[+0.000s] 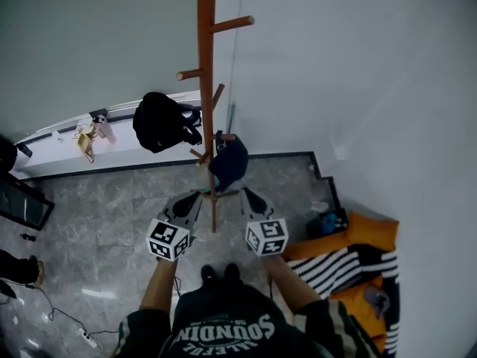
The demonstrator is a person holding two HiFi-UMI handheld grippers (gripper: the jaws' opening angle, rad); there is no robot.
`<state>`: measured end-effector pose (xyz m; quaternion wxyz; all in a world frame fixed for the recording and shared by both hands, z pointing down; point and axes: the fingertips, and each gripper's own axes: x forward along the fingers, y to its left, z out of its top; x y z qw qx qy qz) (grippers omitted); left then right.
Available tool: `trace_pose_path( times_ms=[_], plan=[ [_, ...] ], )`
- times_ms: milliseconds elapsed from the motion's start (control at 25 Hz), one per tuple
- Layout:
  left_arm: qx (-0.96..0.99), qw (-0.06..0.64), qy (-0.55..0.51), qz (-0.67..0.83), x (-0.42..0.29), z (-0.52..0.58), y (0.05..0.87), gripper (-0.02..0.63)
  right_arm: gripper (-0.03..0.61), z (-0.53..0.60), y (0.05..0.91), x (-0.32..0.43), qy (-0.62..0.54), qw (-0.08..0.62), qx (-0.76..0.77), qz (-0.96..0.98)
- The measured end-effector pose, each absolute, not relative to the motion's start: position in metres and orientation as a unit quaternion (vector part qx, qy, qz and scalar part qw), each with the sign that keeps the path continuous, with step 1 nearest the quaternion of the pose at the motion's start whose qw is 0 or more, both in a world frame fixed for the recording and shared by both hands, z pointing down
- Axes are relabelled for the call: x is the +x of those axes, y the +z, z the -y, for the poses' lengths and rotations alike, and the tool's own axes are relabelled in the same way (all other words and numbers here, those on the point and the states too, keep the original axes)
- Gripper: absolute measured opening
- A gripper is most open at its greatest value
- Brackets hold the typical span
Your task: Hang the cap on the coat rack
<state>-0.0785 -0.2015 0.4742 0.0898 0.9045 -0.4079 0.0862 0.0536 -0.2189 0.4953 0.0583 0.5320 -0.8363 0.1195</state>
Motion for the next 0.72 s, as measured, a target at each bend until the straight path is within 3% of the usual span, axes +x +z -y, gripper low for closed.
trace_pose_path(
  times_ms=[720],
  plan=[
    [0.900, 0.082, 0.084, 0.419, -0.086, 0.203, 0.464, -0.002, -0.002, 0.214, 0.482, 0.050, 0.105, 0.056, 0.515, 0.849]
  ],
)
